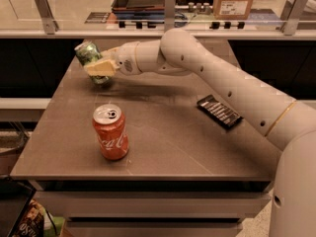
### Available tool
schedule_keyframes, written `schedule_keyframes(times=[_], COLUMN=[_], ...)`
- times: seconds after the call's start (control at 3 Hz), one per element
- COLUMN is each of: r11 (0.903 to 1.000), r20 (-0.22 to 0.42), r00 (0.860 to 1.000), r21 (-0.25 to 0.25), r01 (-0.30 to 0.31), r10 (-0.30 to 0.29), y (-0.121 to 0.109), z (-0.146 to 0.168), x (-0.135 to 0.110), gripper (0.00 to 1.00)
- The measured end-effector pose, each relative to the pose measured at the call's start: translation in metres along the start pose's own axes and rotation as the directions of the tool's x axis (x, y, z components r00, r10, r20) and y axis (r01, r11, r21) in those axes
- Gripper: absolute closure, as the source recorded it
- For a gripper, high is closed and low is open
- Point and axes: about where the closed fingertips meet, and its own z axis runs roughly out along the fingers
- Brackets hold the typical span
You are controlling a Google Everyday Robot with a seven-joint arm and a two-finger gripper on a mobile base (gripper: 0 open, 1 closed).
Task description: Place green can upright
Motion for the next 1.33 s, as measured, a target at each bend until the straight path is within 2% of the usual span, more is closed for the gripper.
schedule_keyframes(times=[0.67,1.33], r11=[0.9965,0.9963], r20=[0.066,0.067], r00=[0.994,0.994], r21=[-0.011,-0.011], r01=[-0.083,-0.086], r10=[0.084,0.086], y=[-0.007,-0.007], z=[0.006,0.005], x=[0.019,0.018], gripper=[1.00,1.00])
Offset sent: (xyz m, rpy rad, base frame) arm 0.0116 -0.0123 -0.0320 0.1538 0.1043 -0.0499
